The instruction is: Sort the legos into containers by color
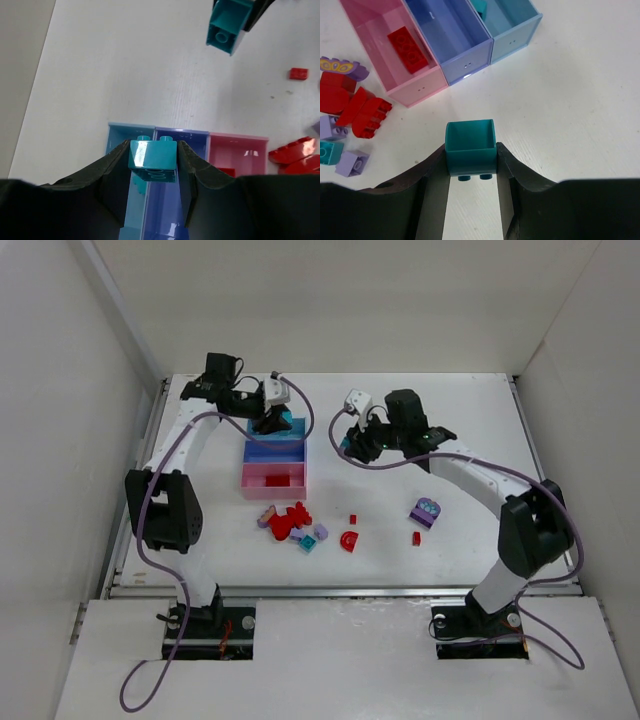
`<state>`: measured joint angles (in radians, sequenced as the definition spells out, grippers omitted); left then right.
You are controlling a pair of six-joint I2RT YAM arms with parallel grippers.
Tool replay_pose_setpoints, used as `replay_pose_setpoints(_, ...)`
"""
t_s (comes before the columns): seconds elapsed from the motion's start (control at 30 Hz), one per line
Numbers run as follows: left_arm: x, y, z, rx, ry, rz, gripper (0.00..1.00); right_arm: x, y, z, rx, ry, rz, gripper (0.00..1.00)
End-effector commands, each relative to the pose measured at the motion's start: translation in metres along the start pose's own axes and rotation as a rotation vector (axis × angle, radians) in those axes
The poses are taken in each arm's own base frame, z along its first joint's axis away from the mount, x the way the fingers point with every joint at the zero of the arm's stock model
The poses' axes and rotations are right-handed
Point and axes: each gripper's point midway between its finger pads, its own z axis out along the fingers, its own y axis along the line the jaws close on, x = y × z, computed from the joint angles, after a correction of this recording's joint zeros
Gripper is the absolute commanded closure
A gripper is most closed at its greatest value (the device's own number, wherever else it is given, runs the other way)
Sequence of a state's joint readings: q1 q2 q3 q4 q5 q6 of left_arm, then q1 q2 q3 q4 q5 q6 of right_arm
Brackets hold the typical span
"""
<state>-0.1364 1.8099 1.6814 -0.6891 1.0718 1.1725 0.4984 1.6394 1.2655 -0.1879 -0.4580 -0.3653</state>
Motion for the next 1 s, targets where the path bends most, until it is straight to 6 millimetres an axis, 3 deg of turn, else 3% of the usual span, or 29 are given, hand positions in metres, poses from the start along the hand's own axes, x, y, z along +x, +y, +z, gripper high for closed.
replay_pose_setpoints(0.0, 0.018, 0.043, 0.006, -0.170, 0.044, 0.005, 1.00, -0.026, -0.008, 0.012, 0.002, -0.055, -0.018, 1.00)
replay_pose_setpoints(0.07, 0.040, 0.057, 0.004, -0.236, 0.099, 0.017, 1.00, -0.032, -0.009, 0.013, -0.004, -0.066, -0.014, 1.00)
replay_pose_setpoints(0.17, 0.055, 0.080, 0.005, -0.328, 0.128, 0.025, 1.00, -0.031, -0.011, 0.020, -0.015, -0.064, -0.011, 1.00)
replay_pose_setpoints(0.27, 0.072, 0.084, 0.009, -0.323, 0.150, -0.007, 0.98, -0.036, -0.014, 0.023, -0.013, -0.071, -0.015, 1.00)
replay_pose_setpoints(0.43, 0.076, 0.086, 0.011, -0.314, 0.158, -0.013, 0.83, -0.047, -0.017, 0.023, -0.006, -0.090, -0.016, 1.00)
replay_pose_setpoints(0.57, 0.077, 0.085, 0.011, -0.313, 0.157, -0.025, 0.58, -0.051, -0.018, 0.022, -0.004, -0.098, -0.011, 1.00)
replay_pose_setpoints(0.6, 0.080, 0.080, 0.012, -0.296, 0.171, -0.023, 0.44, -0.051, -0.018, 0.022, -0.004, -0.098, -0.011, 1.00)
replay_pose_setpoints(0.67, 0.082, 0.077, 0.011, -0.277, 0.186, -0.004, 0.31, -0.055, -0.019, 0.022, -0.002, -0.106, -0.015, 1.00)
replay_pose_setpoints(0.7, 0.079, 0.076, 0.009, -0.276, 0.187, -0.005, 0.11, -0.061, -0.020, 0.020, 0.002, -0.116, -0.021, 1.00)
replay_pose_setpoints(0.73, 0.079, 0.076, 0.009, -0.276, 0.187, -0.005, 0.05, -0.065, -0.021, 0.019, 0.004, -0.124, -0.025, 1.00)
replay_pose_setpoints(0.77, 0.074, 0.076, 0.006, -0.284, 0.182, -0.005, 0.00, -0.067, -0.021, 0.021, -0.005, -0.129, -0.027, 1.00)
replay_pose_setpoints(0.87, 0.061, 0.078, -0.006, -0.327, 0.152, -0.105, 0.00, -0.085, -0.021, 0.033, -0.036, -0.162, -0.046, 1.00)
replay_pose_setpoints(0.9, 0.055, 0.084, -0.016, -0.365, 0.132, -0.151, 0.00, -0.103, -0.022, 0.035, -0.036, -0.194, -0.067, 1.00)
replay_pose_setpoints(0.93, 0.044, 0.091, -0.027, -0.409, 0.099, -0.184, 0.00, -0.097, -0.027, 0.049, -0.041, -0.179, -0.059, 1.00)
replay_pose_setpoints(0.97, 0.043, 0.098, -0.044, -0.467, 0.083, -0.243, 0.00, -0.103, -0.024, 0.057, -0.050, -0.191, -0.070, 1.00)
